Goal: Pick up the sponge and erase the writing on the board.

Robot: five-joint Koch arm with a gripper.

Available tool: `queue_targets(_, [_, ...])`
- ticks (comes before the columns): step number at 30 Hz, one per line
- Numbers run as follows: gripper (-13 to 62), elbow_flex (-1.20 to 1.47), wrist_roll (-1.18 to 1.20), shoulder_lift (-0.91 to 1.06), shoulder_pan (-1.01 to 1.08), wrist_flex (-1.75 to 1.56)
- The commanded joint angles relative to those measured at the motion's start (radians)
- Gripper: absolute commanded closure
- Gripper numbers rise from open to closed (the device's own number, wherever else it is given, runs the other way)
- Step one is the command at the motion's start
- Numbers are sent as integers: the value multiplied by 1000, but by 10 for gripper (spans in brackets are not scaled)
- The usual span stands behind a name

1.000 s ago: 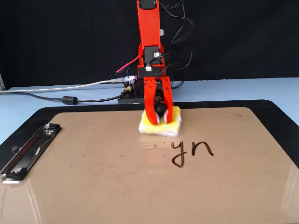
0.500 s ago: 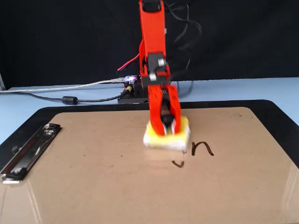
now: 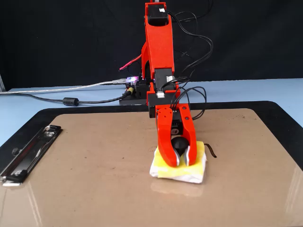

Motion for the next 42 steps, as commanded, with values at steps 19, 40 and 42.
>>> queue_targets(19, [574,-14,-144,-37,-195,17])
queue_targets(40, [574,132,-150,84,-273,15])
queue_targets(42, [575,-32,-150,-54,-273,18])
